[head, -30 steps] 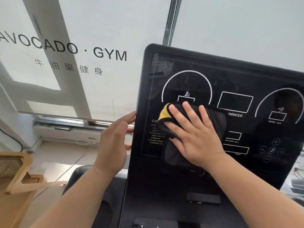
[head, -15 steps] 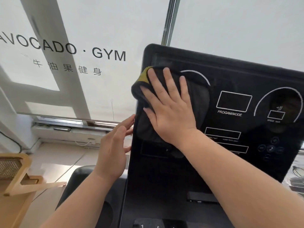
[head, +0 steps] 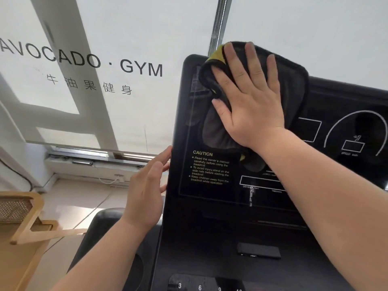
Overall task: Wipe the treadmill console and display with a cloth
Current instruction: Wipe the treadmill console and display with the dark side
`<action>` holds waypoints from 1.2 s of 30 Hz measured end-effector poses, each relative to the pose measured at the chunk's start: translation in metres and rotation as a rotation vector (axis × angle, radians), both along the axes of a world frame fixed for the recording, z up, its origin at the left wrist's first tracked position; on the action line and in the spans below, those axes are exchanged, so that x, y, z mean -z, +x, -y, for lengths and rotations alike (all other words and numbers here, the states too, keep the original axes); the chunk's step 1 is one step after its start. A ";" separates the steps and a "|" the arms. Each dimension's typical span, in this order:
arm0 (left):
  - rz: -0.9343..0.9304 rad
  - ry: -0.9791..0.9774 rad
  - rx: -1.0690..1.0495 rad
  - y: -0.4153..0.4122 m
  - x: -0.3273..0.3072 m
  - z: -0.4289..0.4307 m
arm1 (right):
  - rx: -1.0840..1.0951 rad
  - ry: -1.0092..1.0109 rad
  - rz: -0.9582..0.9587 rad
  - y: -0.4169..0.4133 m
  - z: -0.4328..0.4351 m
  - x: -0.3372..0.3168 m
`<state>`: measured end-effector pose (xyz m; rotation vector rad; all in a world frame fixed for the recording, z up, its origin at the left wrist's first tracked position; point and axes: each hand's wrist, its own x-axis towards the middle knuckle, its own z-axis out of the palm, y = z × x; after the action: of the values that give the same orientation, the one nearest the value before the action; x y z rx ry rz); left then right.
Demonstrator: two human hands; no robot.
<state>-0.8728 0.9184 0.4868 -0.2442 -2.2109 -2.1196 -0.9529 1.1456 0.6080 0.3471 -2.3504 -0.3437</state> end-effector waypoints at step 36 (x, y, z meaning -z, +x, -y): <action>0.028 0.107 -0.006 0.016 0.021 0.001 | -0.187 0.133 0.190 0.086 0.023 0.150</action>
<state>-0.8565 0.9176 0.4656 -0.2028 -2.1018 -2.2426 -0.8674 1.1222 0.4583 0.6850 -2.4603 -0.3923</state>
